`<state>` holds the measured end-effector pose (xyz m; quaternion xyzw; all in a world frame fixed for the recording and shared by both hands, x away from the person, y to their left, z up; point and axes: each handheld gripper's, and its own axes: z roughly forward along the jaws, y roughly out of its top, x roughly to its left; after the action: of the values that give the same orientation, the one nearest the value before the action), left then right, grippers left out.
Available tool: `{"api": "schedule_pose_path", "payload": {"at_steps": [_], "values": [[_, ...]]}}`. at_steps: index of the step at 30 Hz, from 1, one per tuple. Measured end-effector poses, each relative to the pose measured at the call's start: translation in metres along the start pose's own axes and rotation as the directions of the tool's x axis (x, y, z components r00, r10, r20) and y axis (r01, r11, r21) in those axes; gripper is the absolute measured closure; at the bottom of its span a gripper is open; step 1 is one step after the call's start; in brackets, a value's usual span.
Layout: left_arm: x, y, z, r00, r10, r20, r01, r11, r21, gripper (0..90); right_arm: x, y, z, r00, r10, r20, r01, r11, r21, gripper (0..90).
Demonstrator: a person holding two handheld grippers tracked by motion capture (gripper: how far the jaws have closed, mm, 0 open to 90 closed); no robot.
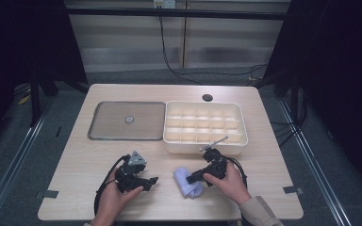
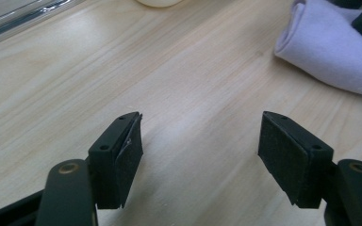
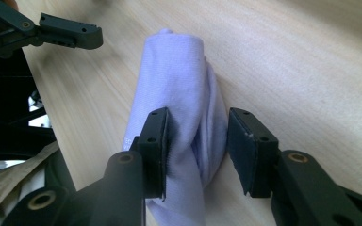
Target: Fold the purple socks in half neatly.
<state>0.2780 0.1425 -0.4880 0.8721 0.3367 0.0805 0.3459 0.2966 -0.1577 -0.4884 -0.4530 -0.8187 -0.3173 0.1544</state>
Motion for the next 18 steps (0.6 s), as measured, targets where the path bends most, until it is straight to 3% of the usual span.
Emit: {"api": "schedule_pose_path", "payload": {"at_steps": [10,18], "values": [[0.001,-0.0036,-0.0005,0.9997,0.017,-0.015,-0.017,0.9997,-0.019,29.4,-0.0039,0.0017,0.0027,0.9962,0.072,-0.049,-0.071,0.997,0.027,63.9],[0.0019,-0.0057,0.0019,0.9993,0.035,-0.014,-0.035,0.9989,-0.03,27.9,-0.0034,0.0026,0.0024,0.9944,0.085,-0.062,-0.083,0.996,0.036,72.2]]}}
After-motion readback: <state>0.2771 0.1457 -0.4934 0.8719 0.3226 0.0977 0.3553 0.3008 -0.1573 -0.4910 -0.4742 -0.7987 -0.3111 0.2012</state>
